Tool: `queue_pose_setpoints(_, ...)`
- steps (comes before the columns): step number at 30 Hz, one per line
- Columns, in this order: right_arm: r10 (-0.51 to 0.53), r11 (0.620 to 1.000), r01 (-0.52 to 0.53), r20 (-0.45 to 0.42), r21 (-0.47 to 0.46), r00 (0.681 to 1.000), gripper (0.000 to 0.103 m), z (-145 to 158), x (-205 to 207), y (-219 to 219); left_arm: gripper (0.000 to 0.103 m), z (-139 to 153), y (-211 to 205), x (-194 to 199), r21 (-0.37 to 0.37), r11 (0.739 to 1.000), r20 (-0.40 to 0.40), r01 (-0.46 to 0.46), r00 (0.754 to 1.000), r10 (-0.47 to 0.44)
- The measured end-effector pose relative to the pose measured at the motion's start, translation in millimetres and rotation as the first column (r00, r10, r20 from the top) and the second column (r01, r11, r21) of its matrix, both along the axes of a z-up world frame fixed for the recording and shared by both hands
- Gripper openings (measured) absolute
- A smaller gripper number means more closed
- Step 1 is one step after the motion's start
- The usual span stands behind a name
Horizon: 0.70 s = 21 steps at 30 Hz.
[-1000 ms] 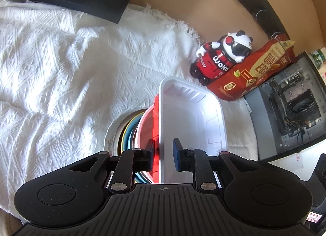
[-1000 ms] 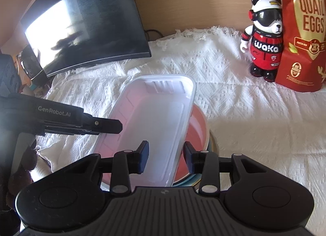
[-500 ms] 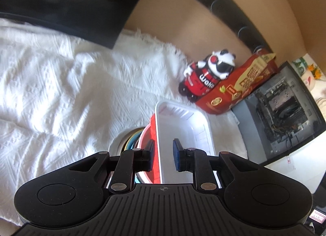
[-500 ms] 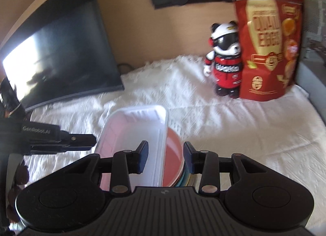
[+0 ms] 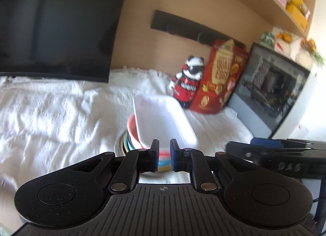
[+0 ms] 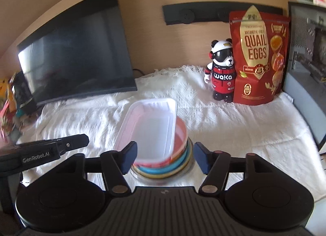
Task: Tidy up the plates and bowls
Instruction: 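Open both tools and pull them back from the tray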
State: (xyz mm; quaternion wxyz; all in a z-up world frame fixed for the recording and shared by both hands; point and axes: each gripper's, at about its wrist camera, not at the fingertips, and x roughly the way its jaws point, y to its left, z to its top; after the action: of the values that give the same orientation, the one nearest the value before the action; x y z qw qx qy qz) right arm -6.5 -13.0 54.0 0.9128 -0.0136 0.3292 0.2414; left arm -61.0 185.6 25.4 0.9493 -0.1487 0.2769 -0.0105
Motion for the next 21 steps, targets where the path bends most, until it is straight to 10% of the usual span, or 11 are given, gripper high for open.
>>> queue_pose_setpoints(21,0.043,0.999,-0.045,-0.063,-0.026,0.997,0.075,-15,-93,-69,0.014,12,-94,-79,0.132,0.986,-0.088,-0.100,0.990,0.112)
